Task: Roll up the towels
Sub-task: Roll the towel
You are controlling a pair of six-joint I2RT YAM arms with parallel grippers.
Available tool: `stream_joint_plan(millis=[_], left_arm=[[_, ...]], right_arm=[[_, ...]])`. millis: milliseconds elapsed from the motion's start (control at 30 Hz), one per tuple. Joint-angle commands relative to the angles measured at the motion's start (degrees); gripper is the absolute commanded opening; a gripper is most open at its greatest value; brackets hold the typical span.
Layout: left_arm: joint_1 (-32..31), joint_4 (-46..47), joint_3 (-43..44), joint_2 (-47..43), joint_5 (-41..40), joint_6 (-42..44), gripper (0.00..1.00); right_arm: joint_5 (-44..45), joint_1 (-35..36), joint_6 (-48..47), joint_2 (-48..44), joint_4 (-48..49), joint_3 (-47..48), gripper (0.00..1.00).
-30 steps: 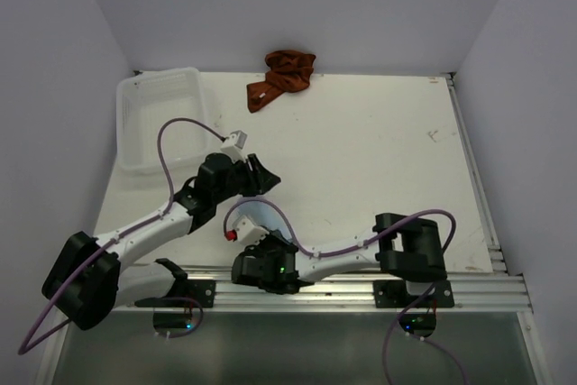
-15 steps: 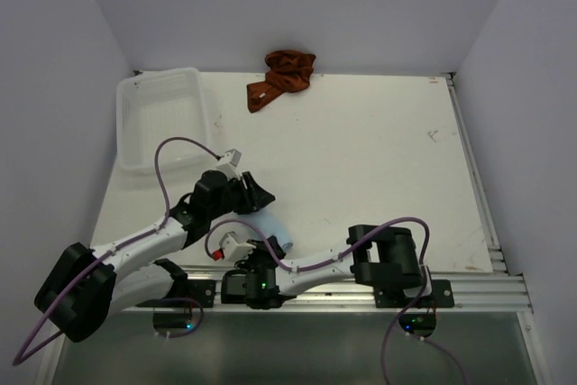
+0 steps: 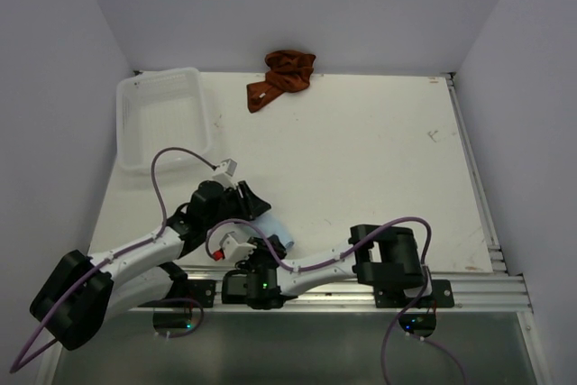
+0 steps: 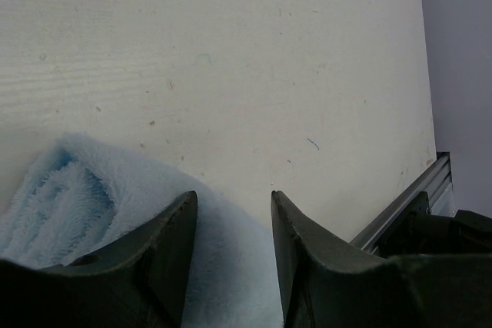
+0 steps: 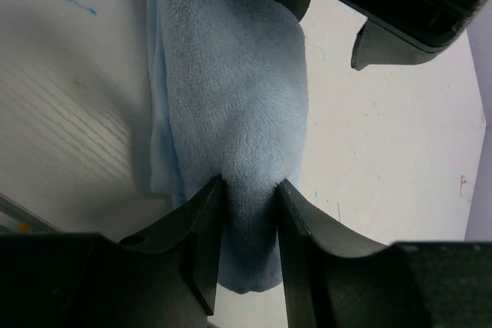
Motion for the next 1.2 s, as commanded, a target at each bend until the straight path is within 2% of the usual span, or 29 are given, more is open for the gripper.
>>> stream_joint_plan(millis=[0,167,433,467,533,567,733,900,1033,1167], left_arm=[[-0.5,0.9,-1.8,-0.8,-1.0,-1.2,0.48],[-0.4,0.3,-2.5,-1.3,-2.0,-1.0,0.48],[-0.6,0.4,-2.8,-1.1,-2.2,-0.8,0.48],[-0.6,0.4,-2.8,-1.1,-2.2,-0.9,0.48],[-0.6,0.6,-3.3,-1.2,-2.2,-1.0,0.48],[-0.6,0.8,-3.4,-1.2,-2.2,-1.0,0.48],[-0.6,1.3,-4.1,-1.4,-2.0,-1.2,0.48],[-0.6,0.7,-4.2,-2.1,-2.2,-1.1,0.48],[-0.6,0.2,-4.4,-2.8,-2.4,-1.1,0.48],[-0.6,0.2,-4.7,-3.1,-2.3,-1.1,0.48]], right_arm=[[-1.2,0.3,0.8,-5.3,1.0,-1.1,0.37],[-2.7,0.3,0.8,-11.0,2.2,-3.0,0.50],[-14.2,-0.4,0.2,-25.8,13.6,-14.3,0.56],[-17.9,-0.9,0.8,-27.6,15.7,-15.6,0.56],[-21.6,-3.7,2.4,-33.3,18.0,-19.4,0.58],[-27.6,-5.2,3.8,-34.9,20.0,-20.7,0.59],[-45.9,-19.0,9.1,-42.7,27.6,-29.4,0.63],[-56.1,-26.4,12.4,-42.0,32.8,-33.6,0.64],[-61.4,-28.3,14.3,-38.5,36.8,-34.9,0.64],[-62.8,-28.3,14.9,-34.3,39.9,-34.8,0.65]])
